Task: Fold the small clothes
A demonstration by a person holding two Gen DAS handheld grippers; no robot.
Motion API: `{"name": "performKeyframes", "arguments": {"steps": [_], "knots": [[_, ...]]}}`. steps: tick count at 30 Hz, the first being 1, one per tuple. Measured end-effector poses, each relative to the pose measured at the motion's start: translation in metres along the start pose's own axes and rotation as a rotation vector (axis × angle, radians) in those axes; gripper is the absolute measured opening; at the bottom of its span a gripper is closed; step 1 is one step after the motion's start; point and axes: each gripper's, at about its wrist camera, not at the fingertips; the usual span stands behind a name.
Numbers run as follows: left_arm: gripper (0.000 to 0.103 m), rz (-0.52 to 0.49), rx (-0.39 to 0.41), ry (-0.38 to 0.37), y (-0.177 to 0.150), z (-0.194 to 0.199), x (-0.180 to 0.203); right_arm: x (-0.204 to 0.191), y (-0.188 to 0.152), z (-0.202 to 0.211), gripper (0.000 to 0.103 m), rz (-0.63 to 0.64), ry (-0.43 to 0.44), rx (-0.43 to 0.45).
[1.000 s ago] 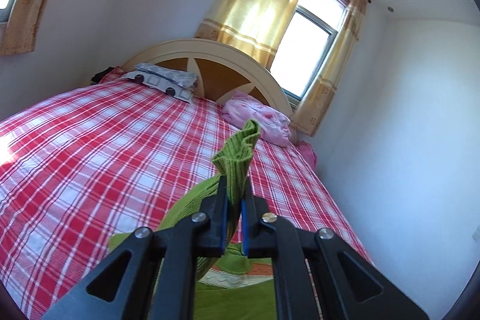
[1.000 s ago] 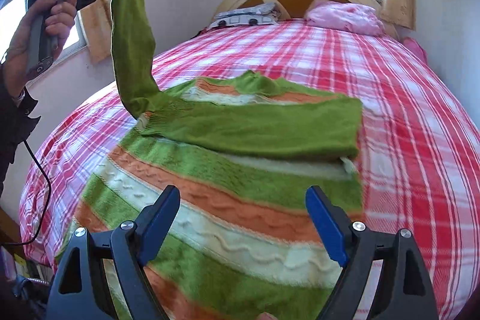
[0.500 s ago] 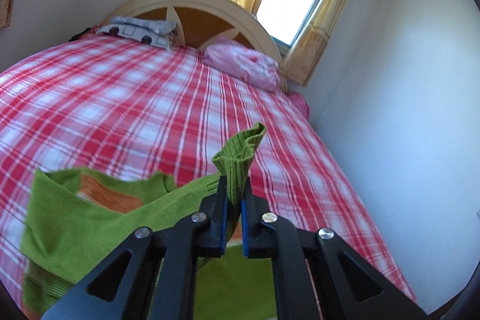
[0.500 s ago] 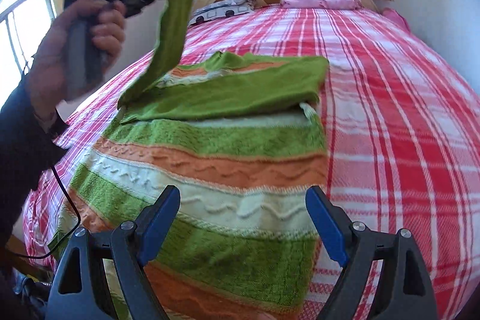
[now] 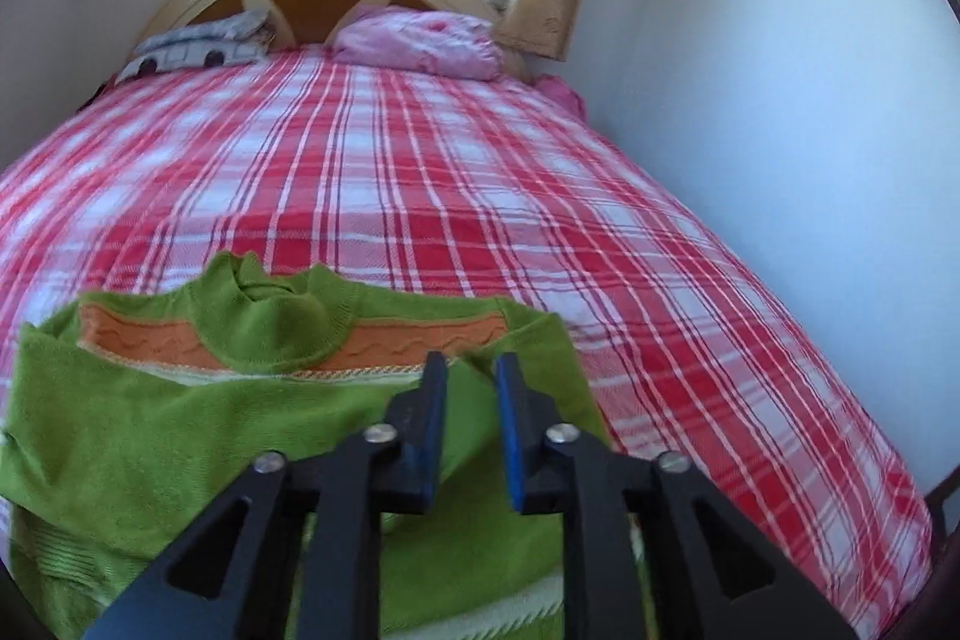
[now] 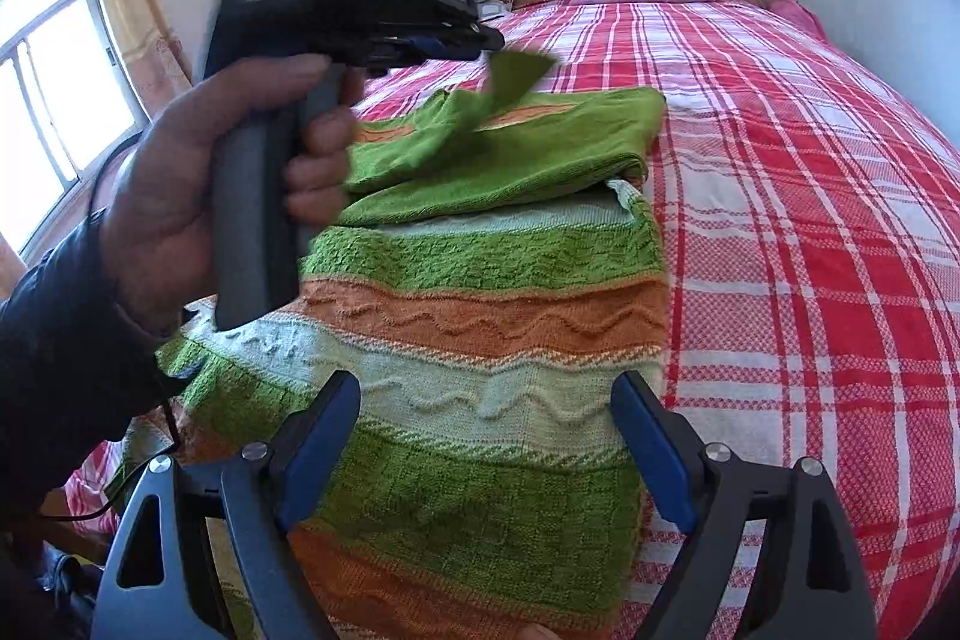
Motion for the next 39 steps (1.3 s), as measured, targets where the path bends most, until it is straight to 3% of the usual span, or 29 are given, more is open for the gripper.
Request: {"name": "performKeyframes", "arguments": {"steps": [1, 3, 4, 10, 14, 17, 21, 25, 29, 30, 31, 36, 39], "knots": [[0.050, -0.028, 0.021, 0.018, -0.002, 0.011, -0.001, 0.000, 0.000, 0.000, 0.086, -0.001, 0.002, -0.001], [0.069, -0.077, 0.074, 0.064, -0.009, 0.038, -0.014, 0.001, 0.000, 0.001, 0.086, -0.005, 0.006, 0.003], [0.073, -0.102, 0.091, 0.093, -0.012, 0.050, -0.024, 0.002, 0.000, 0.001, 0.086, -0.010, 0.009, 0.005], [0.073, -0.187, 0.135, 0.413, -0.034, 0.088, -0.125, 0.007, 0.008, 0.013, 0.086, -0.018, -0.017, 0.029], [0.073, -0.090, 0.068, 0.508, -0.043, 0.095, -0.198, 0.018, 0.027, 0.017, 0.086, -0.076, -0.008, 0.055], [0.073, -0.014, 0.003, 0.481, -0.050, 0.090, -0.227, 0.025, 0.049, 0.013, 0.086, -0.114, -0.006, 0.065], [0.073, -0.013, 0.010, 0.446, -0.054, 0.077, -0.225, 0.028, 0.081, -0.004, 0.084, -0.117, -0.009, 0.055], [0.071, -0.019, -0.040, 0.419, -0.052, 0.057, -0.229, 0.029, 0.108, -0.030, 0.083, -0.105, -0.009, 0.014], [0.046, 0.008, -0.090, 0.365, -0.054, 0.050, -0.238, 0.038, 0.127, -0.058, 0.073, -0.124, -0.026, -0.004], [0.027, 0.013, -0.098, 0.348, -0.054, 0.049, -0.239, 0.041, 0.130, -0.064, 0.071, -0.129, -0.028, -0.009], [0.019, 0.011, -0.109, 0.329, -0.054, 0.048, -0.238, 0.044, 0.134, -0.075, 0.069, -0.142, -0.022, -0.021], [0.017, -0.013, -0.092, 0.335, -0.056, 0.050, -0.234, 0.053, 0.145, -0.109, 0.060, -0.181, -0.017, -0.060], [0.014, -0.015, -0.088, 0.341, -0.055, 0.052, -0.234, 0.058, 0.147, -0.127, 0.044, -0.194, -0.028, -0.097]]}}
Point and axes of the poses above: each gripper's, at about its wrist camera, not at the fingertips, and z roughly against the way its jaws point, x to its right, y to its top, and after that the axes turned 7 degrees about z, right-handed
